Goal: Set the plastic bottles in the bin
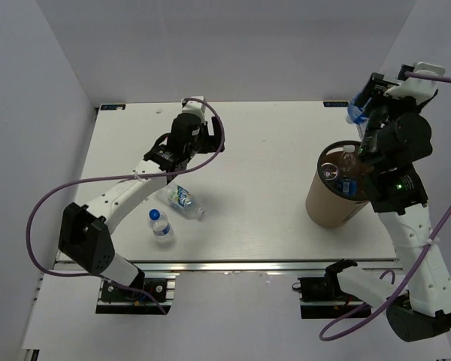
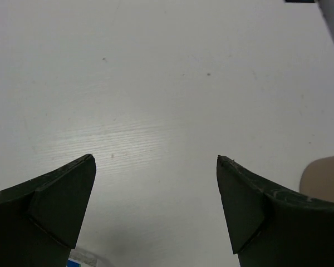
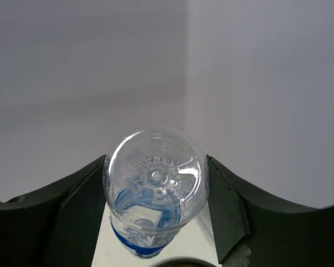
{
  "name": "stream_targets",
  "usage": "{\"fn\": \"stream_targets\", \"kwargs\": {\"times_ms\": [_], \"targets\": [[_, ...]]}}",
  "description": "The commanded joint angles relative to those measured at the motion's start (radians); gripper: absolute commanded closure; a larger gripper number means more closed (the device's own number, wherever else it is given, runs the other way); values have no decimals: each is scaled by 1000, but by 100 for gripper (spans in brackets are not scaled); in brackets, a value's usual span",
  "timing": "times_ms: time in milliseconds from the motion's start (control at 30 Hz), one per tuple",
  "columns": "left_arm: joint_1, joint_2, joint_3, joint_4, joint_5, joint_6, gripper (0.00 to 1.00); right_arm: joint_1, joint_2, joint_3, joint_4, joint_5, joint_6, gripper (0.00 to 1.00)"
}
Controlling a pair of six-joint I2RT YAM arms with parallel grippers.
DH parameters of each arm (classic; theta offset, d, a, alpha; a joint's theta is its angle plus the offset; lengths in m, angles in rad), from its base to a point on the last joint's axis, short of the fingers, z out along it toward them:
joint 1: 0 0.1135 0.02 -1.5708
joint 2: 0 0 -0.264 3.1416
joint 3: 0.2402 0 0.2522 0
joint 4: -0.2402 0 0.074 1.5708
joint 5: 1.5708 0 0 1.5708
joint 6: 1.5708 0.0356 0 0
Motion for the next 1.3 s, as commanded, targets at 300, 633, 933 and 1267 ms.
{"fn": "stream_targets", "kwargs": {"times_ms": [300, 633, 933, 1267], "targets": [[33, -4, 53, -275, -173, -181, 2, -2, -84, -111, -431, 330, 102, 82], [33, -50, 136, -582, -331, -360, 2, -1, -118, -177, -446, 108, 135, 11], [33, -205, 57, -895, -424, -472, 2, -1, -147, -203, -300, -621, 43, 11], [33, -398, -266, -978, -240, -534, 2, 3, -31, -255, -215, -1003, 78, 11]]}}
